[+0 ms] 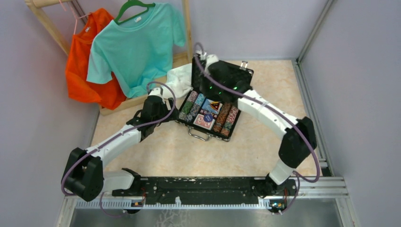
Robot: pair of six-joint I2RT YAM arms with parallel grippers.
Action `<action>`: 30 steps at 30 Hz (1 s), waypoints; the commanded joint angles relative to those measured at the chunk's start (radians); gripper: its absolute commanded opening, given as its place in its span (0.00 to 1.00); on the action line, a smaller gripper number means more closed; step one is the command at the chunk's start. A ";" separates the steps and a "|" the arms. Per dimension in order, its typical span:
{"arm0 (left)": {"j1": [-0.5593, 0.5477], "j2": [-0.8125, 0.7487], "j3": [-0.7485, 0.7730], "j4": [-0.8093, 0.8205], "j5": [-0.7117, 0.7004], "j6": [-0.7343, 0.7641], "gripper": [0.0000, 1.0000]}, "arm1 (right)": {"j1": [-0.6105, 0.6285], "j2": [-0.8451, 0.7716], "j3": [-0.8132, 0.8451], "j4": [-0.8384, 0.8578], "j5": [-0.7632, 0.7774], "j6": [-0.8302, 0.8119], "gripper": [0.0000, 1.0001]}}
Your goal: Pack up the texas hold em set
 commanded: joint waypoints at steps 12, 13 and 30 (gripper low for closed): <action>-0.005 -0.118 -0.036 0.020 0.014 -0.041 0.88 | -0.414 0.213 0.511 -0.057 0.052 -0.083 0.03; -0.005 -0.122 -0.047 0.028 0.000 -0.039 0.88 | -0.420 0.249 0.542 -0.062 0.052 -0.092 0.04; -0.005 -0.152 -0.097 0.052 -0.020 -0.045 0.88 | -0.379 0.339 0.561 -0.152 -0.086 -0.090 0.07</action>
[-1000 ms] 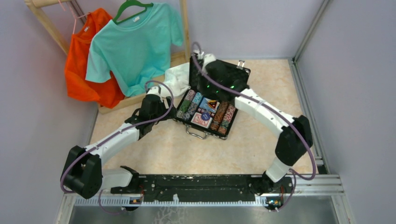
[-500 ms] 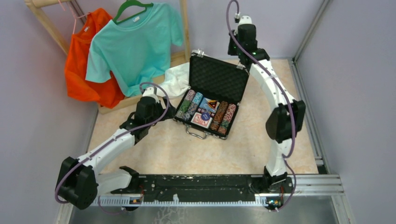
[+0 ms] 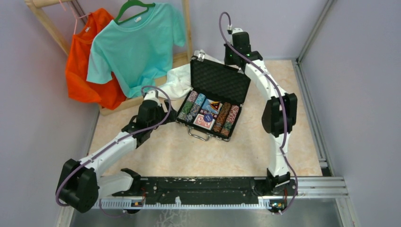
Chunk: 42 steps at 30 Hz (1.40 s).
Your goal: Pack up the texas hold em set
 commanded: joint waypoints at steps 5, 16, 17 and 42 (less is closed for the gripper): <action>-0.004 -0.051 -0.031 0.023 -0.013 -0.015 0.88 | 0.080 -0.187 -0.194 0.017 -0.028 -0.010 0.08; -0.005 -0.149 -0.081 0.021 -0.074 -0.062 0.89 | 0.315 -0.560 -0.428 0.105 0.028 0.068 0.08; -0.004 -0.181 -0.094 0.015 -0.087 -0.074 0.88 | 0.316 -0.604 -0.462 0.124 0.024 0.083 0.09; 0.112 0.476 0.315 0.170 0.108 0.058 0.84 | 0.538 -1.058 -1.579 0.462 0.050 0.436 0.00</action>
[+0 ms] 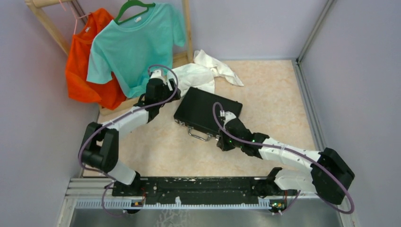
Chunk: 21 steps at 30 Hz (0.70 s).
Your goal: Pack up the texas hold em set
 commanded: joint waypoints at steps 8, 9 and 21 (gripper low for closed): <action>0.025 0.209 -0.032 0.023 0.155 -0.053 0.82 | -0.085 -0.026 -0.131 0.199 0.054 0.077 0.00; 0.024 0.210 -0.048 0.023 0.168 -0.062 0.82 | -0.103 -0.015 -0.129 0.208 0.054 0.071 0.00; -0.051 0.048 -0.297 0.098 0.226 -0.139 0.78 | -0.311 0.057 0.018 0.175 0.033 -0.059 0.00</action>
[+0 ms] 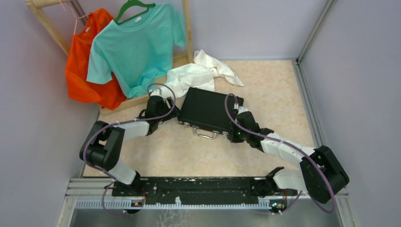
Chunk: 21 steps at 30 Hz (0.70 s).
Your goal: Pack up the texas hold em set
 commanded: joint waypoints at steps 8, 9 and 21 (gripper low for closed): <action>-0.163 -0.101 -0.115 -0.039 0.113 -0.041 0.78 | -0.100 0.006 0.164 0.033 0.102 -0.125 0.00; -0.182 -0.113 -0.114 -0.037 0.108 -0.037 0.78 | -0.106 0.009 0.168 0.031 0.098 -0.134 0.00; -0.308 -0.210 -0.102 -0.157 -0.060 -0.040 0.80 | -0.134 -0.056 0.202 -0.031 0.030 -0.163 0.00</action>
